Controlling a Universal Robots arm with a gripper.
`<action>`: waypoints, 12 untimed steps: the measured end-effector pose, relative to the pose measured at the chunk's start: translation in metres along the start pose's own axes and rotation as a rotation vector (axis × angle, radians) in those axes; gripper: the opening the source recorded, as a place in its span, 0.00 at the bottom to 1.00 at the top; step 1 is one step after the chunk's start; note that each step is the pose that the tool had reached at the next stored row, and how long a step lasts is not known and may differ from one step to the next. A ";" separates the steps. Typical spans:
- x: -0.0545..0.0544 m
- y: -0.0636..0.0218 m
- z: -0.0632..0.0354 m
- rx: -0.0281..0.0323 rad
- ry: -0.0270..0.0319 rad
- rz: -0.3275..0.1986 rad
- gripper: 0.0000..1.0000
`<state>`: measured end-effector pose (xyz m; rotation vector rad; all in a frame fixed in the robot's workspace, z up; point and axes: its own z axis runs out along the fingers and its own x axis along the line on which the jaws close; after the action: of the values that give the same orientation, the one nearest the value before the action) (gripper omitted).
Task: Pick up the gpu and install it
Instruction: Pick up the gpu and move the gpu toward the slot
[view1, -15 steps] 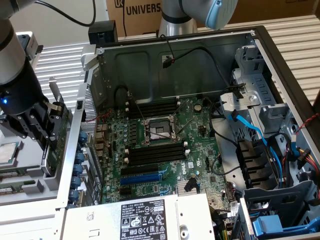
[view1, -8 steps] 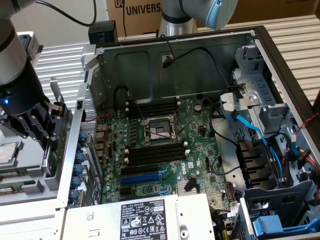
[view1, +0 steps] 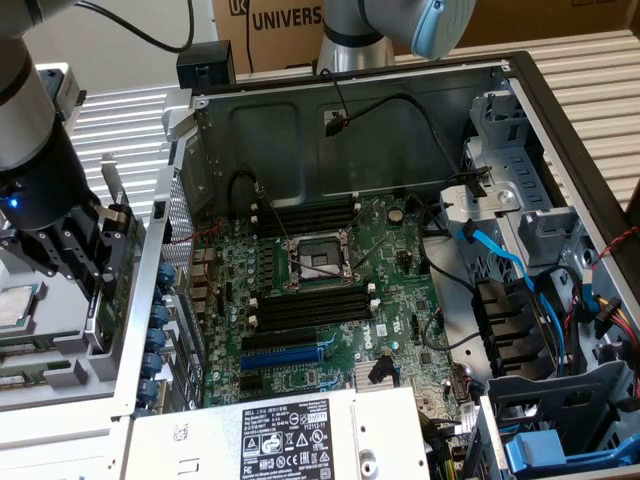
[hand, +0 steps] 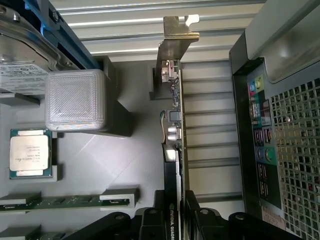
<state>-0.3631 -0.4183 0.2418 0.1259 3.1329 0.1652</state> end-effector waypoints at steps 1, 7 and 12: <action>0.000 0.0000 0.0000 -0.0002 0.0004 0.000 0.27; 0.000 0.0000 0.0001 -0.0020 0.0008 0.001 0.27; 0.000 0.0004 -0.0039 -0.0036 0.0011 0.001 0.27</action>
<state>-0.3631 -0.4183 0.2458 0.1279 3.1335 0.1710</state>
